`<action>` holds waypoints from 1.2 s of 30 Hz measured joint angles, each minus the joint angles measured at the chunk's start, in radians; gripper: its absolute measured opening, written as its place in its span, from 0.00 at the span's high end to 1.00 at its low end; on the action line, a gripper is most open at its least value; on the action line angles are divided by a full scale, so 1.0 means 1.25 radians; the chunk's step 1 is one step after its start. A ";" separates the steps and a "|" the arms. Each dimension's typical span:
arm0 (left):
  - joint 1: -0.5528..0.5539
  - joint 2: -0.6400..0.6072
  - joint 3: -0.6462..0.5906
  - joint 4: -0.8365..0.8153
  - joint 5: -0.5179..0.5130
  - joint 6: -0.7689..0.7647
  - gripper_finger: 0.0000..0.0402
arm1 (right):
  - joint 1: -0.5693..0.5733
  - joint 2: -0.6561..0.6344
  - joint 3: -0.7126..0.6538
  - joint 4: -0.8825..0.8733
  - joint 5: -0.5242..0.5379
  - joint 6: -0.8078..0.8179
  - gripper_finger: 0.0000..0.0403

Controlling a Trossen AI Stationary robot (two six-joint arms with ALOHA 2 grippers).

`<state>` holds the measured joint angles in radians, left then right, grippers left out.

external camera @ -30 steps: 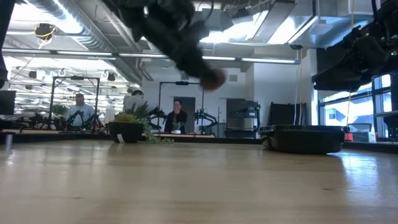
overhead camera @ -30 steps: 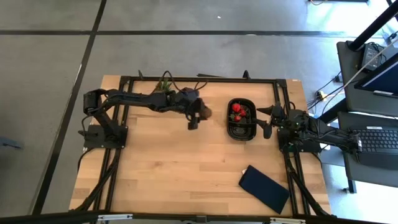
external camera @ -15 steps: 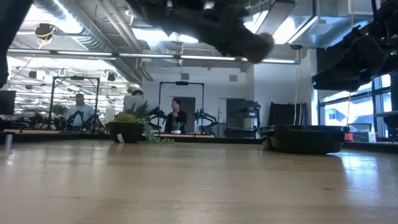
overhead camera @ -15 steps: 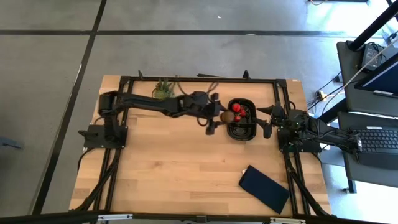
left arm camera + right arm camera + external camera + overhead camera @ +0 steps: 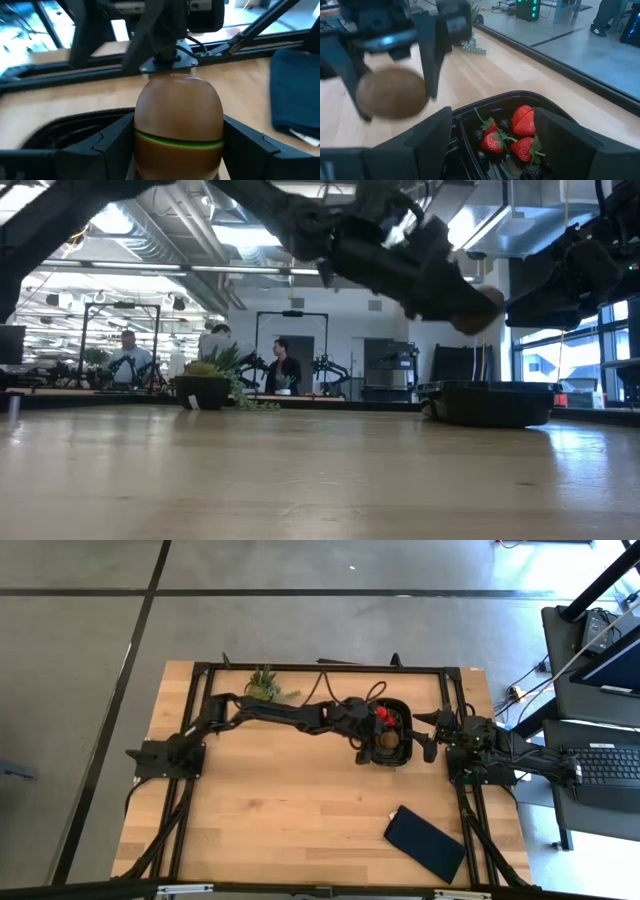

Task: Pick and placing Produce into tupperware
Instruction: Put the brown kiwi into the black bin

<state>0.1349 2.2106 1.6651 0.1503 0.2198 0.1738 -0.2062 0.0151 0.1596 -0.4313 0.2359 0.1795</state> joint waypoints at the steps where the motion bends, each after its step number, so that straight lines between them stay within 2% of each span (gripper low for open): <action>1: 0.000 0.017 0.012 0.003 0.008 -0.011 0.38 | 0.000 0.000 0.000 0.000 0.000 0.000 0.30; 10: 0.000 0.099 0.042 0.001 0.002 -0.055 0.38 | 0.000 0.000 0.000 0.000 0.000 0.000 0.30; 36: 0.003 0.119 0.041 0.006 -0.001 -0.054 0.38 | 0.000 0.000 0.000 0.001 0.000 0.002 0.30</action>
<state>0.1390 2.3596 1.7168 0.1582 0.2188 0.1067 -0.2066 0.0151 0.1596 -0.4305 0.2363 0.1825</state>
